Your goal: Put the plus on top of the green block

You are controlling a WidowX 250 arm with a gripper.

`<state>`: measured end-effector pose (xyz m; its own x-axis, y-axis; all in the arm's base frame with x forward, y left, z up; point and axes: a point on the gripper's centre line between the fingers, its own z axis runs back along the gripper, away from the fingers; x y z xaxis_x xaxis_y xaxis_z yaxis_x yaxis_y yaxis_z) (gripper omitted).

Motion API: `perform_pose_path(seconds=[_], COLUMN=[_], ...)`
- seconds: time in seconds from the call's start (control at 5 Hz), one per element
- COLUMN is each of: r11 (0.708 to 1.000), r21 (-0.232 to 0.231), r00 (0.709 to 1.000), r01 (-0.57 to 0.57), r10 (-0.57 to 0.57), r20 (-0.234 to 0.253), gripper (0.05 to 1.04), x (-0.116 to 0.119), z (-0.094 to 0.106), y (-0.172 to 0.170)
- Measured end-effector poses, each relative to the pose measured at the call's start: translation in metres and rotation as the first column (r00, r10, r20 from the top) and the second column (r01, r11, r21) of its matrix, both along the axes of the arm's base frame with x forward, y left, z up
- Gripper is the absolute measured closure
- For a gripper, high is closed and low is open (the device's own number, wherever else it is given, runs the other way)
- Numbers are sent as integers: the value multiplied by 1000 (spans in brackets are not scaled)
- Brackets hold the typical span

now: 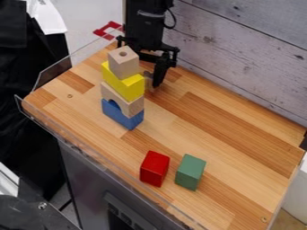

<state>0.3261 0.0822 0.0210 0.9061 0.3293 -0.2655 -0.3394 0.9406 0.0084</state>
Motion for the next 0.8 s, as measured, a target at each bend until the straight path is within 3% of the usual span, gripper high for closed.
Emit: perform_pose_path(seconds=[0.2,0.6,0.8], r11=[1000,1000,998], r21=[2,17,38], r00=[1000,1000,993], r01=[-8,2,50], r10=[8,-3,-54], r20=[4,22,102], gripper=[652,668,668], x=[0,-5,1], z=[-1,5,31], y=[0,-5,-21])
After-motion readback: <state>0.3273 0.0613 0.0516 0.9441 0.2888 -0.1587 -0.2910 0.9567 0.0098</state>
